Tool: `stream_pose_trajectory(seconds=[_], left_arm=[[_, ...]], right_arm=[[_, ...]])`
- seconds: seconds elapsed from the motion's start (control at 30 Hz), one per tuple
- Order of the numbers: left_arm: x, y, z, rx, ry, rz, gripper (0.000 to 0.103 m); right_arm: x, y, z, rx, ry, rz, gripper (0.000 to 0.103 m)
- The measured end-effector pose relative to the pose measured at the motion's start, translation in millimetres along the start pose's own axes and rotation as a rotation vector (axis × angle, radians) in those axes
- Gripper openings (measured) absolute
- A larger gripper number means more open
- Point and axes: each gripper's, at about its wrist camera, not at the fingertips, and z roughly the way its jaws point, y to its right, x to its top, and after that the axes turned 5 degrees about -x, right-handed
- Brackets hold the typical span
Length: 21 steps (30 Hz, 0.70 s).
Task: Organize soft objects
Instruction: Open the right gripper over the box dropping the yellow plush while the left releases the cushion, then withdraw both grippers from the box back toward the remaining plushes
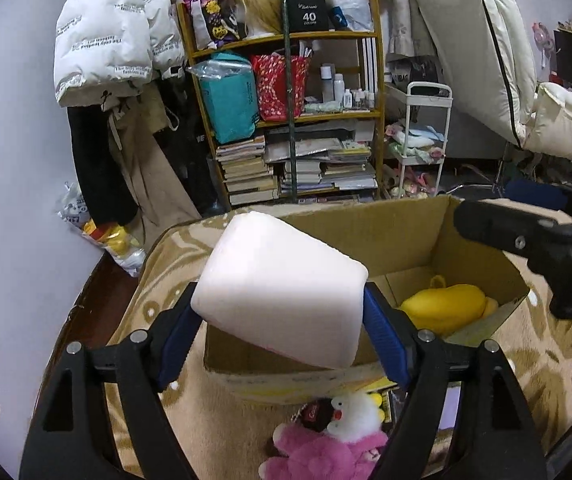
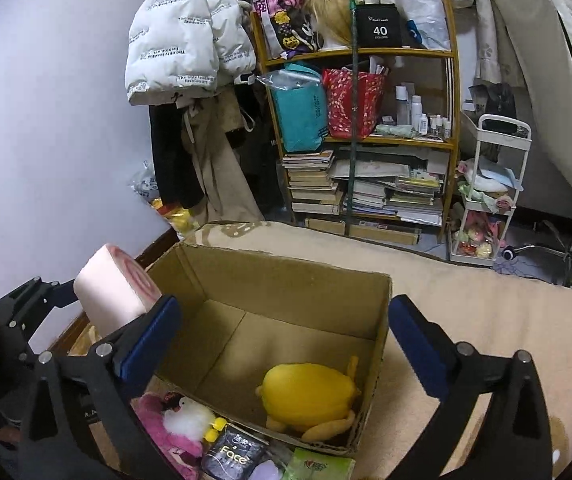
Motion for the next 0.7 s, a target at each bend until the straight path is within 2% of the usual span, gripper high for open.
stream_pose_trajectory(seconds=[0.07,0.23,0.5,0.7], left_arm=[[-1.8,-0.3,-3.7,0.004,-0.003,-0.003,0.078],[-3.1,-0.3,-22.6,0.038,0.031,0.014,0.085],[-7.5,-2.1,-53.9,0.052,0.039,-0.003,0.097],[-16.4,1.2,-78.5,0.072,0.031,0.011,0.099]], right_arm=[[0.2,-2.8,-2.0,-0.001,-0.004,-0.008,0.103],[-2.2,-11.2,-14.9,-0.005,0.017,-0.025,0.103],[-6.8,-18.4,-41.7,-0.022,0.039,-0.038,0.103],[-11.8,-16.5,-64.6,-0.03,0.049,-0.009,0.103]])
